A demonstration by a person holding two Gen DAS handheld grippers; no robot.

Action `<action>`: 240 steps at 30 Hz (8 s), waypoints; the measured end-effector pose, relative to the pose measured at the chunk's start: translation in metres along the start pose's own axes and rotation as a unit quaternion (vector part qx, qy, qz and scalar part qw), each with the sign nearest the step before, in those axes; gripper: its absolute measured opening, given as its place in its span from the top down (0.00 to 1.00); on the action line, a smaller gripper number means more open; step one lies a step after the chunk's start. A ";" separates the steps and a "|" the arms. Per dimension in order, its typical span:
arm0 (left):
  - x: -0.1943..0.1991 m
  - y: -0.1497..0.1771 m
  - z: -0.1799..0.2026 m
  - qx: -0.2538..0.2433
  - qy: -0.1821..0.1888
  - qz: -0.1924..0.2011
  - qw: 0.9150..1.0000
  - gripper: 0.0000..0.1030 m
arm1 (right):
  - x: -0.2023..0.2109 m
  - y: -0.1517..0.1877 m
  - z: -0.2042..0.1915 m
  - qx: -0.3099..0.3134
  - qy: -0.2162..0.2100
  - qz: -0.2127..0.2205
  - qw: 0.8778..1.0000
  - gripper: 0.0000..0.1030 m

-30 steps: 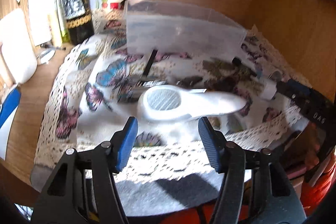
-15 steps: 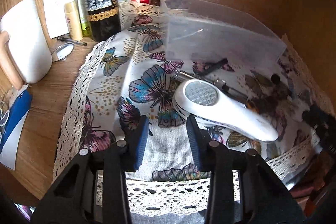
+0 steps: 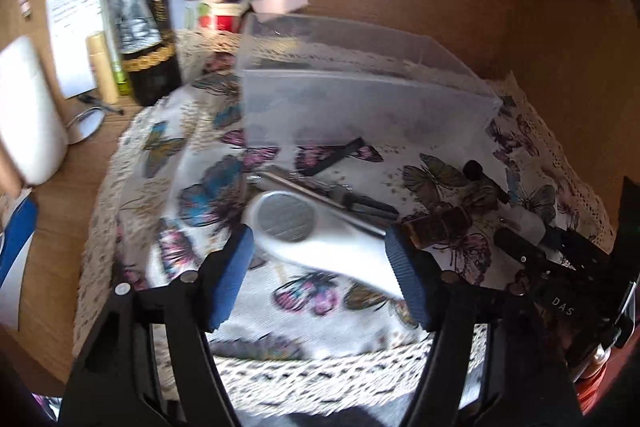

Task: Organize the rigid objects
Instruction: 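Grasp the white grid-headed device with the left tool while the right tool grasps the white cube, then lower the white device into the clear box with the left tool while the right tool drops the cube in, then grasp the silver metal tube with the left tool while the right tool grasps a black cylindrical item, then place the silver tube into the box with the left tool while the right tool places the black item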

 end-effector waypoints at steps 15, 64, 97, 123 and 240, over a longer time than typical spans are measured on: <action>-0.020 0.005 -0.003 -0.028 0.010 -0.036 0.999 0.61 | 0.008 0.000 0.009 -0.014 -0.009 0.017 1.000 0.52; 0.092 -0.130 0.005 -0.112 0.027 0.144 0.983 0.63 | 0.060 -0.146 -0.031 0.027 0.012 0.168 0.985 0.52; -0.059 -0.162 -0.033 -0.063 0.012 0.036 0.997 0.62 | -0.088 -0.155 -0.064 0.084 0.028 0.009 0.996 0.51; 0.033 -0.117 -0.016 -0.093 -0.014 0.109 0.990 0.03 | 0.033 -0.141 -0.056 0.067 0.031 0.119 0.990 0.21; -0.047 -0.146 -0.042 -0.061 0.059 0.032 0.996 0.86 | -0.050 -0.155 -0.088 0.078 -0.027 0.041 0.996 0.80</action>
Point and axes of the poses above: each gripper's, at about its wrist camera, not at the fingertips, and x roughly against the way its jaws point, z to its right, y to its underside, the point moved 4 cm from there along -x, roughly the way its jaws point, and after that the axes turned 12 degrees about y, right-handed, at the moved point
